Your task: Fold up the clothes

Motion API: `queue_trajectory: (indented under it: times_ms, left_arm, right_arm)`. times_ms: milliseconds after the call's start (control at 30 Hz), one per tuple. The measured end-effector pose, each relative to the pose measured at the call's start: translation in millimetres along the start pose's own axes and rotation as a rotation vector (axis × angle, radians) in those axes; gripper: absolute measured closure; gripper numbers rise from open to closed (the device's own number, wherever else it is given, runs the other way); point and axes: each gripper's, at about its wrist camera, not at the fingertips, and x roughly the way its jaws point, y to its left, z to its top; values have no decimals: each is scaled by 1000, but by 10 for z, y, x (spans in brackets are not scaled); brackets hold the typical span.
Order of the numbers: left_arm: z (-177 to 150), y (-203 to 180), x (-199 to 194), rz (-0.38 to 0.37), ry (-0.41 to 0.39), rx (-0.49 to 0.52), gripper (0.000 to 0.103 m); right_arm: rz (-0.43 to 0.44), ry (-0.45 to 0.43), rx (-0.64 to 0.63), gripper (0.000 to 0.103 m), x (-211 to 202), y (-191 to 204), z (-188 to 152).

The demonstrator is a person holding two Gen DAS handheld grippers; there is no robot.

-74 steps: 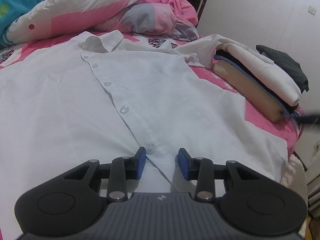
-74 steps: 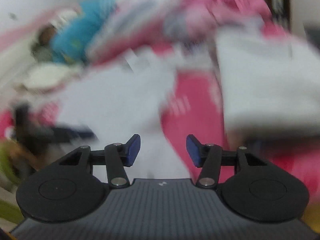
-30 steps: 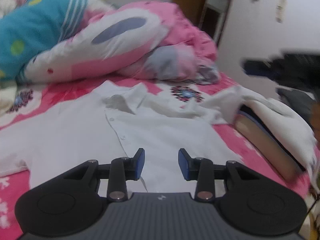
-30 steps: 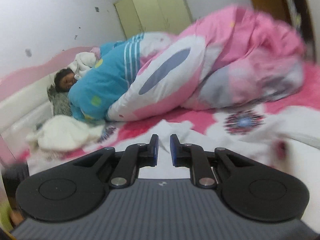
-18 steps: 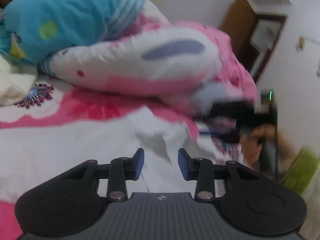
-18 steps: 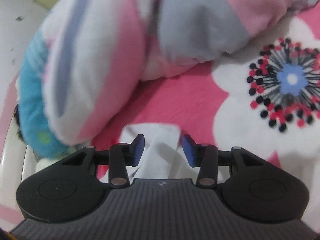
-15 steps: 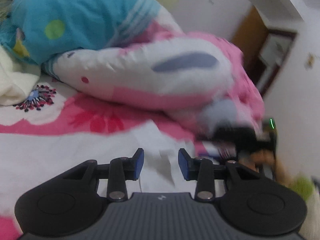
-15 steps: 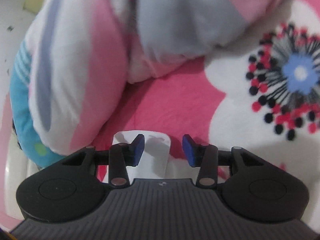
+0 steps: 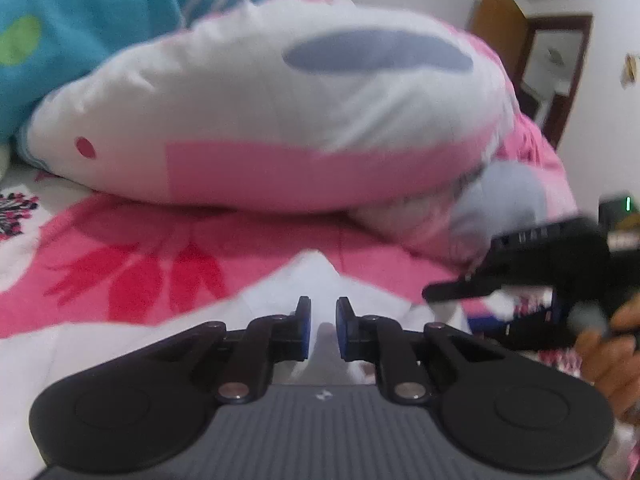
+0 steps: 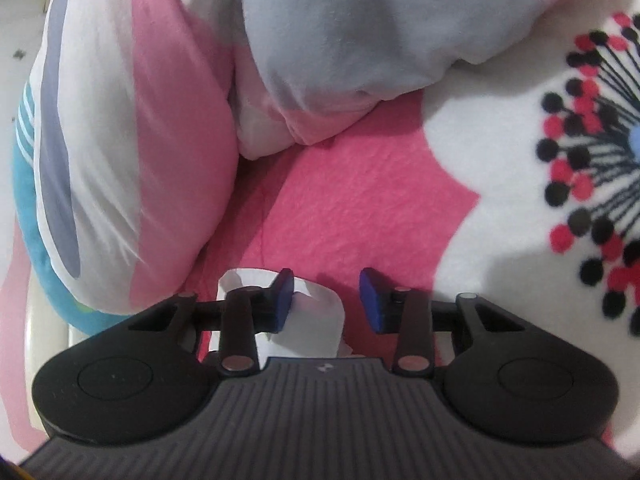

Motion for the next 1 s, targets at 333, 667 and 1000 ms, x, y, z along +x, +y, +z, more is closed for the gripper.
queue_trajectory:
  times_ms: [333,667,1000]
  left_arm:
    - [-89,332,120,-97,57,-171,91]
    - [-98,433,134,-134,61,-226,93]
    - [-96,462,140,-150,62,-251,93]
  right_arm:
    - [-29,-82,-367,101,-129,590,-313]
    - [-205,-277,-1038,101,-264,1424,-941]
    - [-63,-120,-216,62,-312,305,-17]
